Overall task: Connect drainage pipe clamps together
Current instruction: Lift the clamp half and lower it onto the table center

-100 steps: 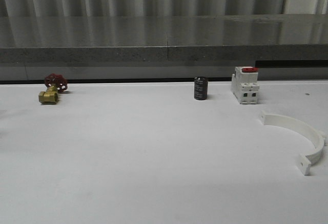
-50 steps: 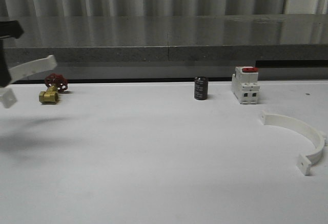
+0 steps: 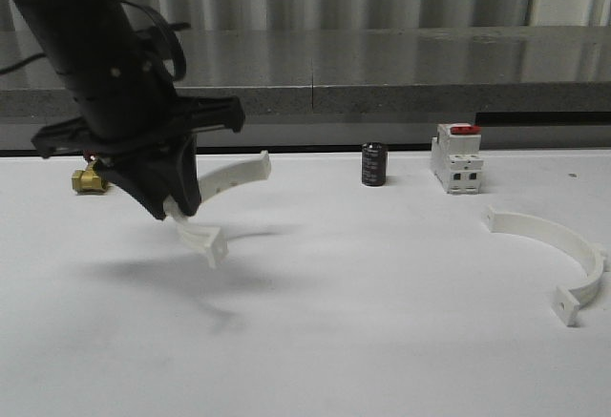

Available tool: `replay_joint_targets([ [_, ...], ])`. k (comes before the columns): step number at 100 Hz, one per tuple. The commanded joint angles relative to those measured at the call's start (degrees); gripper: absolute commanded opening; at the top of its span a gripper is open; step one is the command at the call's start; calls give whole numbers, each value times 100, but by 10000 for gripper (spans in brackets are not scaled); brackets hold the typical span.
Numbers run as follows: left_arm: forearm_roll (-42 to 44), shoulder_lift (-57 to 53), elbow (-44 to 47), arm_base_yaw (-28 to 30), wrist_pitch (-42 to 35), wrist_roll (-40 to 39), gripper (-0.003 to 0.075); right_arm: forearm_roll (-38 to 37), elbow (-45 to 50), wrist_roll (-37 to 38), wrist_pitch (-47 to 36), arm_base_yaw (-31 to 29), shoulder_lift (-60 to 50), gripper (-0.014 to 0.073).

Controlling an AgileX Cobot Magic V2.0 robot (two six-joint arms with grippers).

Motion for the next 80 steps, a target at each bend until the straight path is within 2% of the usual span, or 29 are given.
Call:
replay_joint_targets([
  [1, 35, -48, -275, -114, -266, -371, 73, 20, -92, -45, -472, -28, -113, -67],
  [63, 99, 587, -490, -138, -425, -759, 75, 20, -92, -45, -472, -28, -113, -67],
  [80, 99, 587, -490, -138, -425, -759, 150, 20, -92, -45, -472, -28, -113, -67],
])
